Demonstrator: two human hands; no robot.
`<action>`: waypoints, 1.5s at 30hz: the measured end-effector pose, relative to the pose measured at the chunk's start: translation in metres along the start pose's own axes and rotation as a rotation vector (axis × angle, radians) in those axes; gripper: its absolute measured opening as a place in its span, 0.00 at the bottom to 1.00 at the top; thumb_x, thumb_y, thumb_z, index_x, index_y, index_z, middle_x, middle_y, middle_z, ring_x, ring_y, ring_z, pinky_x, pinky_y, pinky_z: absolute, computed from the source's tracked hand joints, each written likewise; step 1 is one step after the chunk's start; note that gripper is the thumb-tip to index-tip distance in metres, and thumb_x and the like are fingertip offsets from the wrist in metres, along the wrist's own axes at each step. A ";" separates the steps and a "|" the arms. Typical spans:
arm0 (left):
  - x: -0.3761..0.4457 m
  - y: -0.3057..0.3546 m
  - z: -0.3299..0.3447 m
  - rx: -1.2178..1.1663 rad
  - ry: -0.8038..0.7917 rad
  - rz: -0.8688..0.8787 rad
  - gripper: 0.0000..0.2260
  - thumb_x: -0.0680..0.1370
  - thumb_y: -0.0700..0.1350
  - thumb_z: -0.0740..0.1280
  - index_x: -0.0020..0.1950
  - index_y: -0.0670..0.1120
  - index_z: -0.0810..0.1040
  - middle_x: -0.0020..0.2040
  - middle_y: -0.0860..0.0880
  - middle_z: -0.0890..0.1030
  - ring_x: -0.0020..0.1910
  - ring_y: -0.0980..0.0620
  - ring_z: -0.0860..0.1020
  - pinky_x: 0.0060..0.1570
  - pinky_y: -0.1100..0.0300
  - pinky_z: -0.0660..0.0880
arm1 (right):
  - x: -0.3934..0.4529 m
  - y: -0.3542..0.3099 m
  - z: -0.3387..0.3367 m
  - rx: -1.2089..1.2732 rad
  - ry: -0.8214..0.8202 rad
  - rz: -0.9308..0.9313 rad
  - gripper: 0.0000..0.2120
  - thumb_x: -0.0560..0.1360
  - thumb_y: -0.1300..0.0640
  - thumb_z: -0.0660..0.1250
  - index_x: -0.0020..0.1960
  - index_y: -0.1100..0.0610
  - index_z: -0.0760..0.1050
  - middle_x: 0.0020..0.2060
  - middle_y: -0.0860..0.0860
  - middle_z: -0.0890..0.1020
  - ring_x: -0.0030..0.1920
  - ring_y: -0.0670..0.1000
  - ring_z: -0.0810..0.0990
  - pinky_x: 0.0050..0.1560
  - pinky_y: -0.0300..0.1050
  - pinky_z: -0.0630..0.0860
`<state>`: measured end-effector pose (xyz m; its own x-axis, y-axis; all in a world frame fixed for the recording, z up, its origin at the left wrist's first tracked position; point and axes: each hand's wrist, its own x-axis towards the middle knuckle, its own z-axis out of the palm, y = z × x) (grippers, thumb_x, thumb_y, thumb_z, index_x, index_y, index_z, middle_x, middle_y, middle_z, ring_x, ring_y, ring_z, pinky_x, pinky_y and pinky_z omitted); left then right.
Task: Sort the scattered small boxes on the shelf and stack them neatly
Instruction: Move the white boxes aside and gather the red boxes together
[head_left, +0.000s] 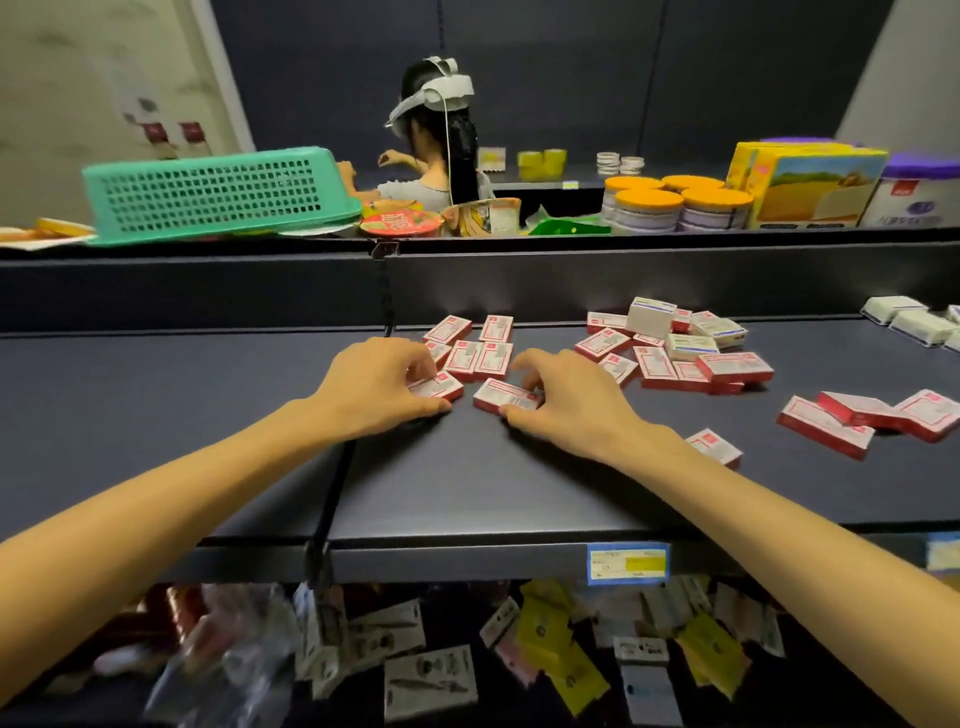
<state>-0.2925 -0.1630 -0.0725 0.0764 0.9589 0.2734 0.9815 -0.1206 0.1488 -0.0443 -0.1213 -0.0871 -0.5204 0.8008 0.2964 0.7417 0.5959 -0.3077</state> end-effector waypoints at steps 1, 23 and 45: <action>-0.001 -0.005 0.001 -0.006 -0.001 -0.004 0.20 0.70 0.67 0.72 0.53 0.56 0.82 0.51 0.56 0.84 0.45 0.54 0.78 0.44 0.56 0.78 | 0.004 -0.003 0.003 -0.002 0.002 0.010 0.27 0.74 0.39 0.68 0.68 0.50 0.72 0.54 0.50 0.83 0.53 0.51 0.78 0.52 0.53 0.79; 0.069 0.116 0.020 -0.123 0.040 0.266 0.17 0.76 0.63 0.66 0.57 0.54 0.81 0.56 0.52 0.80 0.51 0.51 0.79 0.51 0.53 0.77 | -0.049 0.094 -0.072 -0.172 0.305 0.460 0.22 0.74 0.44 0.70 0.65 0.51 0.77 0.61 0.53 0.81 0.59 0.57 0.79 0.56 0.53 0.77; 0.059 0.164 0.040 -0.169 0.053 0.072 0.22 0.70 0.66 0.66 0.54 0.53 0.81 0.51 0.53 0.84 0.49 0.51 0.80 0.49 0.50 0.80 | -0.068 0.128 -0.080 -0.112 0.288 0.470 0.32 0.72 0.34 0.69 0.69 0.51 0.75 0.63 0.53 0.81 0.62 0.57 0.76 0.61 0.56 0.74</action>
<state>-0.1200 -0.1159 -0.0698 0.1321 0.9318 0.3380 0.9300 -0.2344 0.2829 0.1203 -0.1043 -0.0747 0.0016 0.9206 0.3904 0.9146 0.1566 -0.3729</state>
